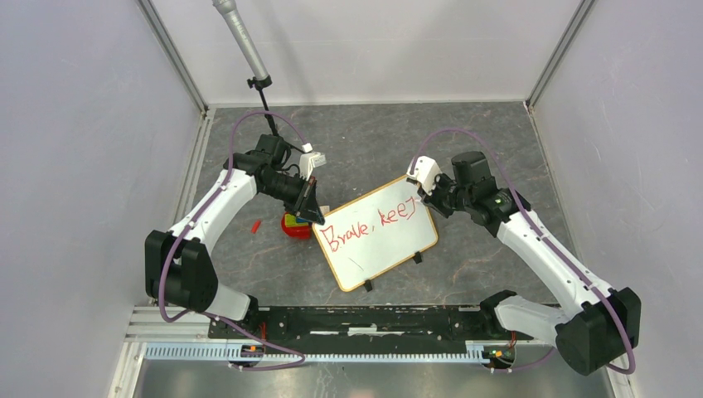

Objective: Write a sentence on the whiteboard

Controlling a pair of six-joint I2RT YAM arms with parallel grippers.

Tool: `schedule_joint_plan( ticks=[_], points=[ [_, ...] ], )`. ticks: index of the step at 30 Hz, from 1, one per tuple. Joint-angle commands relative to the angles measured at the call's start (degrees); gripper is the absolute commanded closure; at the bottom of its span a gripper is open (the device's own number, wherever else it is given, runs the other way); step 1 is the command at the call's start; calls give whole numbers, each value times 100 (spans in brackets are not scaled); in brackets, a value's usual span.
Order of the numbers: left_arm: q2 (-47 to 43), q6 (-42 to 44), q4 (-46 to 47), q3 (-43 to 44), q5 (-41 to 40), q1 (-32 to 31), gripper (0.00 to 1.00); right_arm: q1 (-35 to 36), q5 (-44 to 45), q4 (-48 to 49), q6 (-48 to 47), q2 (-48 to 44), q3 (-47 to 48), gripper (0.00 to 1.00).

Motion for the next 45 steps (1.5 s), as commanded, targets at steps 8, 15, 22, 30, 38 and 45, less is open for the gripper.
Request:
schedule_joint_plan(
  ticks=[8,15,22,30,38,45],
  points=[
    [-15,4,49,-11,-143,-10,98,-43,304,338,-16,-43,231,100],
    [13,2,46,15,-143,-7,98,-44,422,231,-152,-148,26,100],
    [45,-6,44,50,-152,-10,98,-47,259,32,-206,-149,-153,100],
    [52,-6,44,52,-160,-10,98,-27,-198,-121,-169,-96,-164,100],
    [29,-7,49,24,-169,-10,98,10,-467,-169,-76,17,78,100],
    [65,4,50,67,-217,-10,98,10,-609,-554,-263,-95,531,100]
  ],
)
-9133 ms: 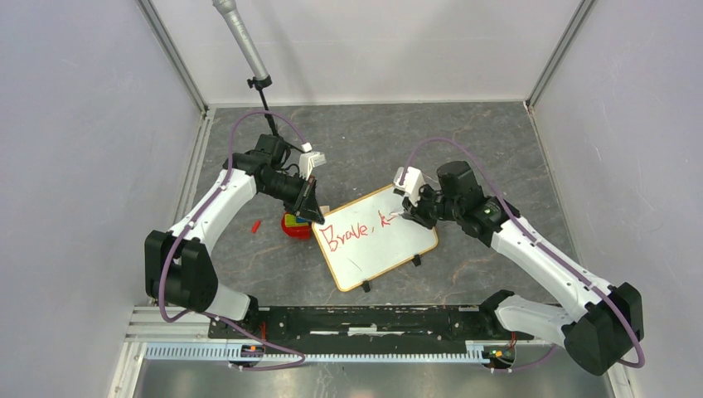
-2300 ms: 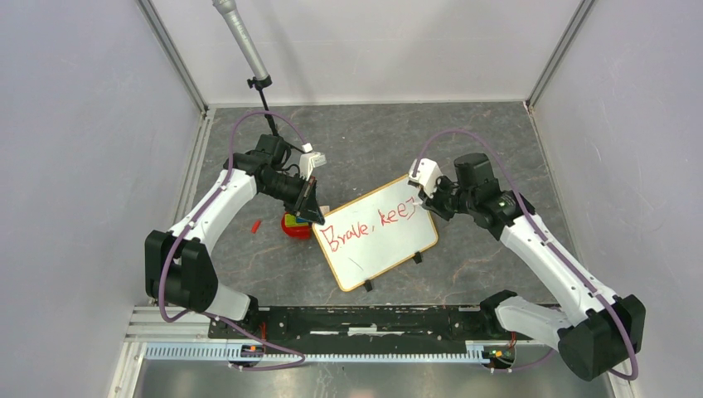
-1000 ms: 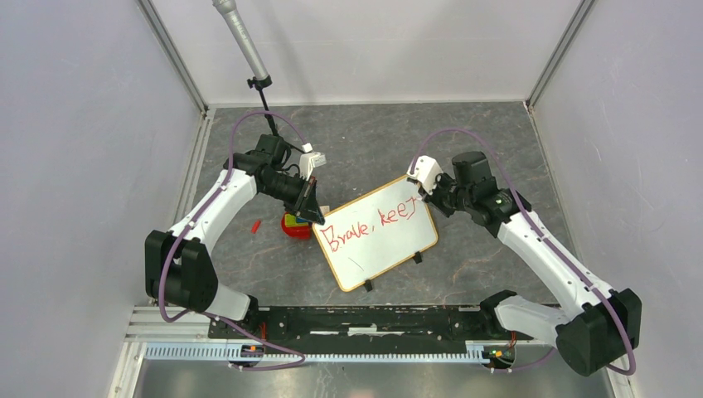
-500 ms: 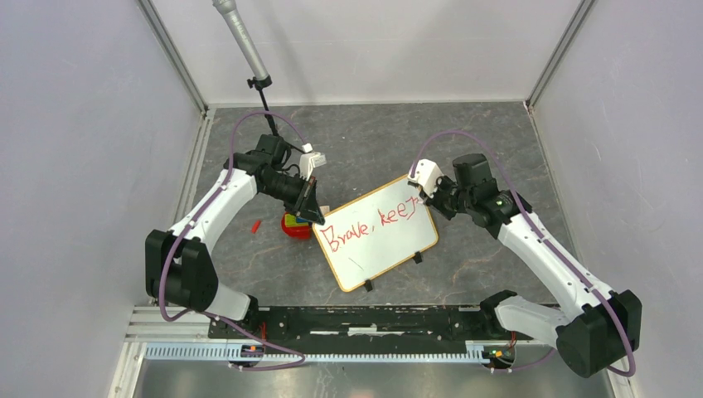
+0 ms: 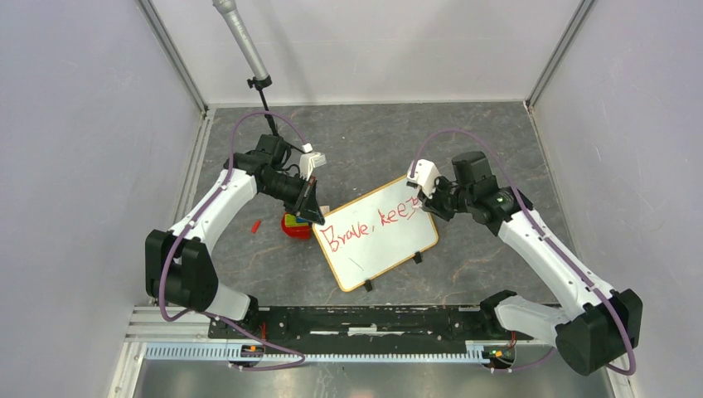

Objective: Write a sentence on the whiteboard

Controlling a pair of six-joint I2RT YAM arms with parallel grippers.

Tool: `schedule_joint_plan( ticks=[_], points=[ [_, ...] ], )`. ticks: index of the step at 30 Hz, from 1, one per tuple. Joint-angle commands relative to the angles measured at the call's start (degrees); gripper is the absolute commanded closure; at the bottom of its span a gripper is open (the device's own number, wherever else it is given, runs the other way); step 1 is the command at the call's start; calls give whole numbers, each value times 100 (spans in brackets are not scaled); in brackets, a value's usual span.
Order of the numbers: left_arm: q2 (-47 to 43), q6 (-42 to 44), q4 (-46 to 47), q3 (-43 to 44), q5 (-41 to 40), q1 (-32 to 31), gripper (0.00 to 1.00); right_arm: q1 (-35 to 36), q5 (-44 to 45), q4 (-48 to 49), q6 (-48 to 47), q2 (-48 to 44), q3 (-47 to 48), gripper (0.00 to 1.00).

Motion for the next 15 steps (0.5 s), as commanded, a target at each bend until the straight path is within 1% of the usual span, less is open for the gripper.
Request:
schedule_joint_plan(
  ticks=[1,5,9,11,15],
  points=[
    [62,10,53,88,-235,-10,98,14,-360,-284,-164,-112,566,100],
    [130,-3,53,169,-270,-9,98,23,-726,-544,-192,-101,743,100],
    [200,-6,53,249,-305,-7,98,221,-1032,-470,-22,-59,596,100],
    [231,-24,53,290,-347,-10,98,510,-1099,-334,143,-73,459,100],
    [325,19,-55,381,-389,-9,98,1208,-951,142,406,-205,87,100]
  ],
)
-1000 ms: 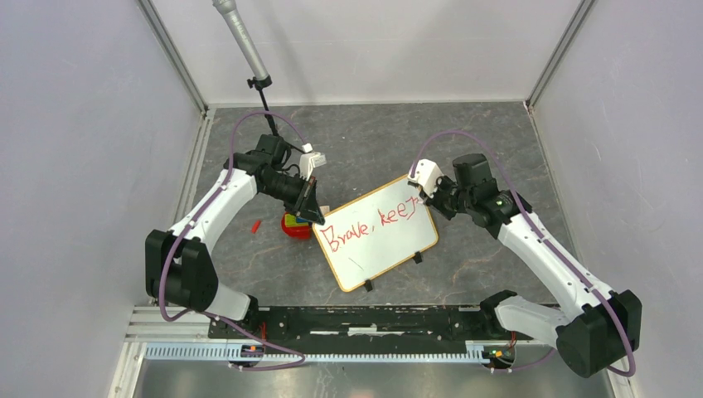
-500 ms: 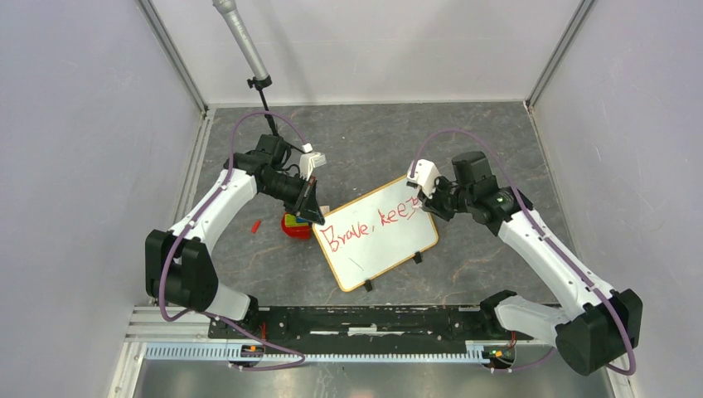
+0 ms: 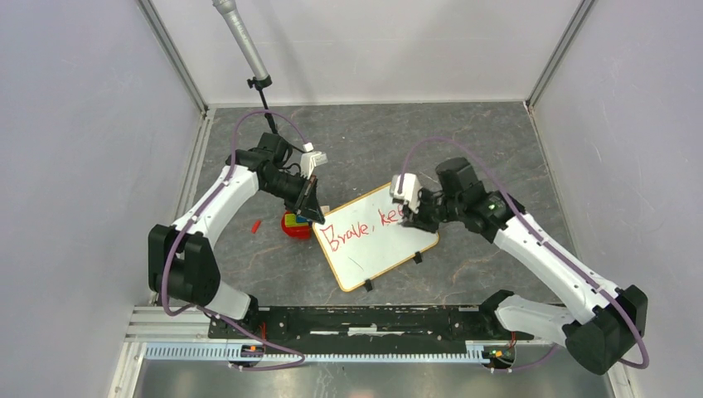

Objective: Write a sentence on the whiteboard

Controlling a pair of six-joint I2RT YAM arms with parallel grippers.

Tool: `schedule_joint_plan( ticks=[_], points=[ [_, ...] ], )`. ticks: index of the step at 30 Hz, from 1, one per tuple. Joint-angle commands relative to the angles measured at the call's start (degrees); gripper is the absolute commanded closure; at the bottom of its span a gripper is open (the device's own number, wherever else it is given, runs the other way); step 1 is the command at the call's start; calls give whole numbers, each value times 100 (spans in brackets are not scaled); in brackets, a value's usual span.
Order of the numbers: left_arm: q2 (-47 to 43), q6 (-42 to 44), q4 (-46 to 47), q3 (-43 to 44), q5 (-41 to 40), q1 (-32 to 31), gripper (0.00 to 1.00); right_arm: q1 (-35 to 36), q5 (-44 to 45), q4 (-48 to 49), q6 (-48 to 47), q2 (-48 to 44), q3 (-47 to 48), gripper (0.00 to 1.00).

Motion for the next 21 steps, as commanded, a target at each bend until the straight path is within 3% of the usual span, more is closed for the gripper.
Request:
schedule_joint_plan(
  ticks=[1,9,21],
  points=[
    [189,21,46,275,-352,-12,98,696,-165,549,351,-202,-380,100],
    [265,34,53,268,-304,-12,98,1378,-444,1673,653,-367,-1176,100],
    [289,63,48,207,-247,-12,98,1719,-502,2077,552,-243,-1202,100]
  ],
)
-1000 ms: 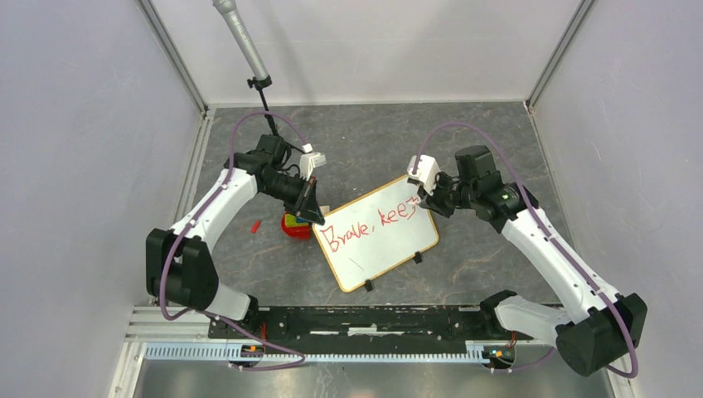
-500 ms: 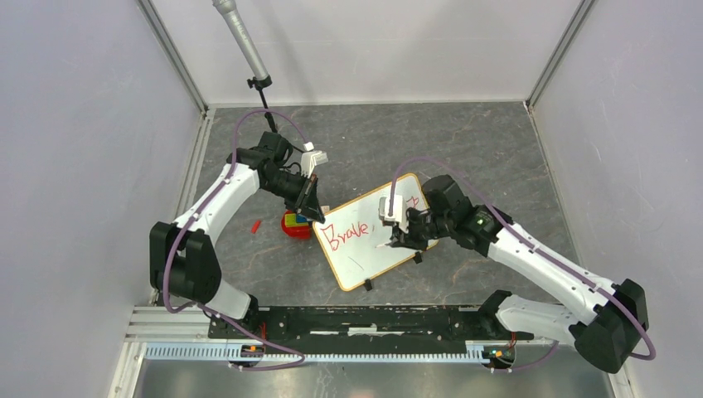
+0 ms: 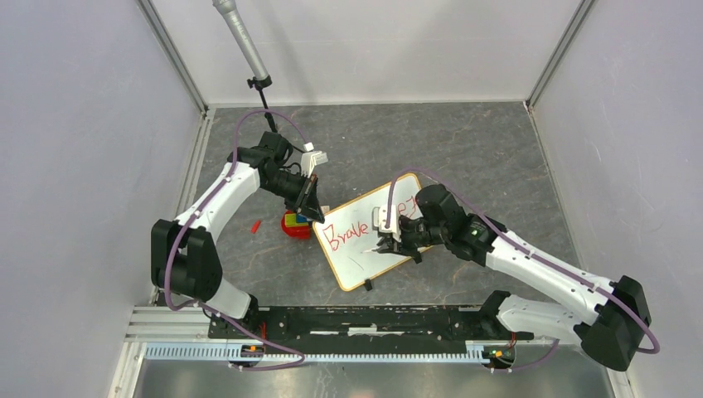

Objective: Write a sentence on the whiteboard

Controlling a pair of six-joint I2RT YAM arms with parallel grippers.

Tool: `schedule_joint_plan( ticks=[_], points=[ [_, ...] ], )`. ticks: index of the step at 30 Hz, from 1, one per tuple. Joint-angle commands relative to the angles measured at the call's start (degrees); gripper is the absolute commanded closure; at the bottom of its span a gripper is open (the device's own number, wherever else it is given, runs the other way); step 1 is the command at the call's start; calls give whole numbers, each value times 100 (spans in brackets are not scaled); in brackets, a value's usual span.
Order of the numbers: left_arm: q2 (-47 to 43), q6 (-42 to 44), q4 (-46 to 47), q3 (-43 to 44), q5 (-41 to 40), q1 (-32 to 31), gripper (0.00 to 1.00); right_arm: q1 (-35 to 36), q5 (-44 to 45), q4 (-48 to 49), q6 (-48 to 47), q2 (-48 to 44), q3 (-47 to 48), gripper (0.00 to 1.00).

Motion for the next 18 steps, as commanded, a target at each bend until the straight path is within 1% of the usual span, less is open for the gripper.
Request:
schedule_joint_plan(
  ticks=[1,10,18],
  points=[
    [61,70,219,36,-238,-12,98,158,-154,413,5,18,6,100],
    [65,86,227,10,-202,-12,98,439,-119,453,10,75,0,100],
    [28,61,263,-34,-220,-11,98,853,256,328,-212,168,112,100]
  ],
)
